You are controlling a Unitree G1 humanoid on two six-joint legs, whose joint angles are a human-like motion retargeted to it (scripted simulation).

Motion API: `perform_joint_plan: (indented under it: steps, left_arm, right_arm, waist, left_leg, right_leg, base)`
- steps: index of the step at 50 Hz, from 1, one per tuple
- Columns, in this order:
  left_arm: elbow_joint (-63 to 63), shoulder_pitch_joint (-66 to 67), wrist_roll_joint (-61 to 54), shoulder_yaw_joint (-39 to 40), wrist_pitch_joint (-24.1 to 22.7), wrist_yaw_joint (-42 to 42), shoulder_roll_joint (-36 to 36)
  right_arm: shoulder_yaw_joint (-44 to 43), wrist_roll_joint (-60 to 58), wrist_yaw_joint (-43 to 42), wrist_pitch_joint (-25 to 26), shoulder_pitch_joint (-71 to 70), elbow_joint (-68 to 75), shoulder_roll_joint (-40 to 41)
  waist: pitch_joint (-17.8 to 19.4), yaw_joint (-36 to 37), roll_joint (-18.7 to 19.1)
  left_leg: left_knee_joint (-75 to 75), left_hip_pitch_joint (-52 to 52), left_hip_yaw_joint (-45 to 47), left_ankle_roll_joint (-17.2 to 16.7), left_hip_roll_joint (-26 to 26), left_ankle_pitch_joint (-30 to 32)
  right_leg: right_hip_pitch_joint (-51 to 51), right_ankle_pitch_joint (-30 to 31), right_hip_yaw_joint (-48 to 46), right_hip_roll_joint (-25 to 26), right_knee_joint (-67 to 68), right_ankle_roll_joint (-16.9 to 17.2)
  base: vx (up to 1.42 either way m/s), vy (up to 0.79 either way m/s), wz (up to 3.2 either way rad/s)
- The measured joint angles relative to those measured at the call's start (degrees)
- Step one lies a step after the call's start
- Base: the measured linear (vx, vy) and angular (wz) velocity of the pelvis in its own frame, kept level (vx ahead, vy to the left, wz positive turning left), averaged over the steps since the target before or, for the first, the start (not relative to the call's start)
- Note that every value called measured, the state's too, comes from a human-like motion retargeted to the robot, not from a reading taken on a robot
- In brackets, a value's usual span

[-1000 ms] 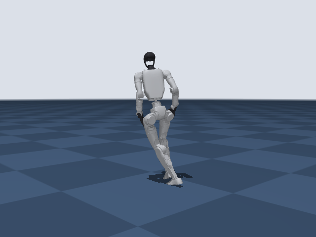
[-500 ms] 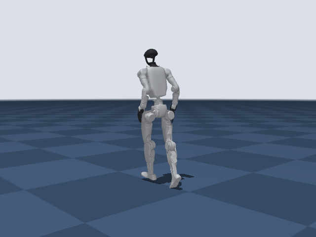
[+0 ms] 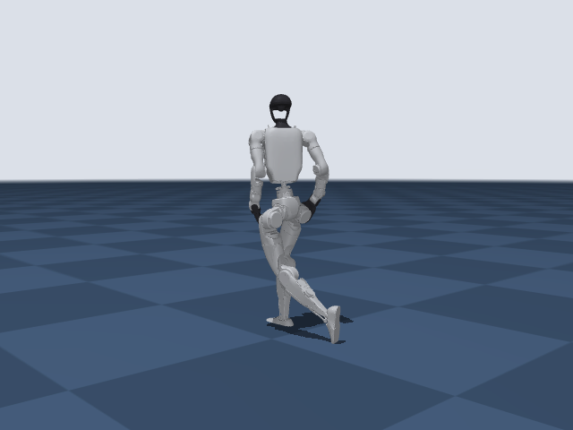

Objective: Walk run

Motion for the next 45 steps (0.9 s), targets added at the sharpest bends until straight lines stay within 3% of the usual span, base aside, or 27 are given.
perform_joint_plan:
  steps: [2,3,5,7,10,12,15,16,17,18,20,22,25,28,33,35,37,38,40,42,43,45]
  left_arm:
    - [0.78,0.18,2.42,-2.61,1.14,1.17,0.47]
    - [0.54,-0.70,5.22,-4.07,2.28,2.46,0.86]
    - [-1.55,-0.32,12.05,-3.85,2.83,4.14,1.27]
    - [-4.60,0.89,14.01,-3.67,-0.49,9.85,1.12]
    - [-7.94,1.61,12.40,-3.04,-6.70,17.15,0.62]
    - [-9.24,1.61,12.07,-2.55,-8.44,17.30,0.99]
    - [-10.13,0.04,10.74,-2.80,-8.00,16.26,2.19]
    - [-10.02,-1.02,9.95,-3.00,-7.62,15.60,2.76]
    - [-9.83,-1.95,9.35,-3.22,-7.21,14.90,3.24]
    - [-9.49,-2.62,9.16,-3.48,-6.77,14.11,3.53]
    - [-8.92,-2.96,8.97,-3.36,-5.63,12.14,4.47]
    - [-7.59,-3.07,10.93,-2.98,-2.83,12.50,4.87]
    - [-5.08,-3.19,11.79,-0.02,1.16,10.11,3.97]
    - [-1.49,-2.96,10.06,-1.01,2.45,7.13,3.29]
    - [2.20,-1.51,8.66,-5.29,-0.75,7.32,4.59]
    - [2.33,-1.13,8.41,-5.48,-0.98,8.39,4.88]
    - [2.17,-1.38,6.81,-4.61,-0.77,8.82,4.38]
    - [1.90,-1.44,6.05,-4.30,-0.88,8.27,4.32]
    - [1.32,-0.42,6.47,-2.09,-0.53,5.89,4.23]
    - [2.26,-1.45,10.32,-2.59,1.68,3.94,3.60]
    - [2.36,-2.89,12.42,-2.95,3.03,2.90,3.53]
    - [1.06,-3.36,15.28,-2.75,4.25,1.53,2.99]
  right_arm:
    - [-1.98,-1.98,0.58,0.63,0.94,1.19,0.74]
    - [-3.93,-2.30,0.80,0.11,0.40,1.99,1.03]
    - [-4.14,-1.82,0.24,-0.46,0.05,4.28,1.76]
    - [-3.19,-1.29,0.95,0.12,-0.01,6.98,2.49]
    - [-1.35,-1.51,7.29,2.53,-0.48,9.24,1.57]
    - [-1.27,-4.77,12.69,5.40,-0.09,10.43,1.56]
    - [-2.25,-6.87,16.19,9.91,0.05,12.07,3.12]
    - [-2.58,-5.33,16.25,9.66,-0.23,12.02,3.70]
    - [-2.76,-3.73,16.06,9.36,-0.52,11.83,4.10]
    - [-2.67,-2.01,15.34,8.98,-0.84,11.35,4.14]
    - [-2.29,-2.15,14.65,8.73,-1.83,10.85,4.97]
    - [-2.06,-6.88,15.00,11.26,-2.71,11.29,6.82]
    - [-1.41,-12.00,17.19,14.14,-2.45,8.22,5.89]
    - [-2.98,-12.38,8.86,13.00,0.54,3.82,5.52]
    - [-6.78,-5.86,-2.13,4.10,4.05,-0.49,5.71]
    - [-6.82,-4.79,-4.47,3.19,3.81,0.19,5.48]
    - [-5.97,-4.50,-3.83,4.40,2.79,1.15,5.31]
    - [-5.47,-4.53,-2.17,4.83,2.61,1.21,5.12]
    - [-2.68,-4.03,2.09,5.50,2.90,1.19,4.74]
    - [-3.88,-4.61,6.50,7.32,2.17,2.88,5.64]
    - [-6.35,-5.31,9.33,8.45,1.01,3.85,5.70]
    - [-6.55,-7.29,13.61,11.84,-0.26,5.62,5.63]
  waist:
    - [-0.15,0.79,2.16]
    - [-2.24,1.77,0.60]
    - [-5.22,4.86,-2.80]
    - [-5.56,7.75,-4.38]
    - [-5.99,15.68,-7.07]
    - [-5.58,18.43,-7.71]
    - [-3.70,22.44,-7.90]
    - [-2.73,23.20,-7.96]
    - [-1.78,23.47,-8.36]
    - [-0.87,22.77,-9.46]
    - [-1.00,17.30,-12.75]
    - [-1.63,14.35,-9.50]
    - [-3.42,15.36,-4.27]
    - [-4.40,13.67,-3.40]
    - [-5.42,3.96,-2.08]
    - [-5.34,1.36,-2.20]
    - [-5.71,1.67,-2.45]
    - [-5.61,0.84,-2.57]
    - [-5.70,1.33,-1.62]
    - [-5.86,4.26,-0.54]
    - [-7.09,5.92,-2.23]
    - [-8.73,8.67,-5.50]
  left_leg:
    - [12.38,-6.66,-3.91,2.74,1.95,-0.60]
    - [14.06,-10.61,-6.90,2.92,-2.02,-2.41]
    - [15.22,-16.14,-3.83,4.72,-3.94,-11.41]
    - [13.75,-22.08,-0.55,6.19,-2.75,-20.26]
    - [3.25,-29.23,4.27,6.44,-1.32,-27.68]
    - [-9.76,-31.13,3.99,8.04,-1.50,-29.64]
    - [-27.65,-30.95,-2.43,9.37,-3.36,-33.21]
    - [-30.22,-29.83,-4.78,8.23,-3.47,-32.32]
    - [-31.44,-28.65,-6.09,9.22,-3.99,-30.15]
    - [-29.96,-27.38,-5.30,14.49,-5.33,-25.44]
    - [-19.48,-26.32,-2.56,23.16,-10.38,-33.69]
    - [-10.91,-27.40,-9.53,18.89,-4.98,-39.77]
    - [-9.63,-23.02,-6.02,18.30,0.32,-45.70]
    - [-18.09,-15.44,-4.12,16.65,-1.31,-39.72]
    - [-27.64,-3.04,-6.40,10.58,-4.07,-17.23]
    - [-28.92,1.79,-4.70,7.96,-3.78,-8.63]
    - [-25.93,4.61,-2.47,4.07,-3.11,-2.30]
    - [-20.62,4.69,-3.17,1.83,-2.43,-0.58]
    - [-3.21,0.84,-0.17,0.70,2.05,0.00]
    - [9.36,-5.52,-3.80,2.42,3.05,-0.64]
    - [11.16,-8.90,-7.70,2.33,-1.16,-2.56]
    - [12.06,-13.60,-6.86,4.94,-4.64,-9.20]
  right_leg:
    - [2.43,-6.34,3.27,2.80,4.59,-0.61]
    - [4.13,-7.36,3.23,-0.80,3.65,-0.03]
    - [7.98,-8.10,1.58,-4.80,1.94,-0.43]
    - [13.09,-5.11,2.86,-3.46,-2.01,-0.97]
    - [20.53,9.01,-4.12,-5.08,-9.23,-0.91]
    - [24.80,18.74,-3.94,-3.51,-11.12,-0.36]
    - [31.57,30.37,-5.44,-1.48,-11.30,0.12]
    - [32.95,32.95,-5.31,-1.01,-8.58,0.78]
    - [33.59,34.68,-5.66,-1.28,-3.81,1.61]
    - [32.72,34.68,-6.99,-3.04,5.06,2.76]
    - [29.87,34.68,-13.19,-7.64,22.66,2.42]
    - [25.81,33.50,-16.56,-4.01,25.98,-2.04]
    - [15.07,21.53,-10.62,-1.55,31.03,0.18]
    - [5.16,11.20,-7.37,-1.78,25.87,2.89]
    - [-1.41,2.25,-10.90,-8.09,-1.81,9.01]
    - [-1.67,-0.98,-4.49,-7.25,-10.71,10.30]
    - [-1.50,3.20,0.70,-6.17,-11.37,6.24]
    - [-0.87,7.03,-0.56,-5.67,-8.80,3.38]
    - [0.80,1.21,-3.16,-2.77,-1.15,-2.75]
    - [2.96,-5.78,1.90,0.96,4.72,-3.03]
    - [4.40,-6.37,1.31,-2.20,4.37,-2.37]
    - [8.62,-6.97,3.02,-3.81,2.58,-2.49]
  base:
    - [1.45,-0.25,1.06]
    - [1.32,-0.24,1.18]
    - [1.38,-0.32,0.32]
    - [1.40,-0.29,-0.04]
    - [1.47,-0.28,-0.53]
    - [1.41,-0.28,0.17]
    - [1.54,-0.31,0.10]
    - [1.63,-0.34,0.09]
    - [1.70,-0.39,0.47]
    - [1.78,-0.43,0.96]
    - [1.67,-0.46,1.41]
    - [1.31,-0.36,-0.12]
    - [1.42,-0.34,-1.45]
    - [1.50,-0.33,-0.22]
    - [1.47,-0.38,1.00]
    - [1.43,-0.49,0.26]
    - [1.43,-0.46,-0.25]
    - [1.59,-0.55,-0.13]
    - [1.76,-0.69,-0.45]
    - [1.45,-0.48,0.14]
    - [1.28,-0.37,0.41]
    - [1.36,-0.40,-0.13]
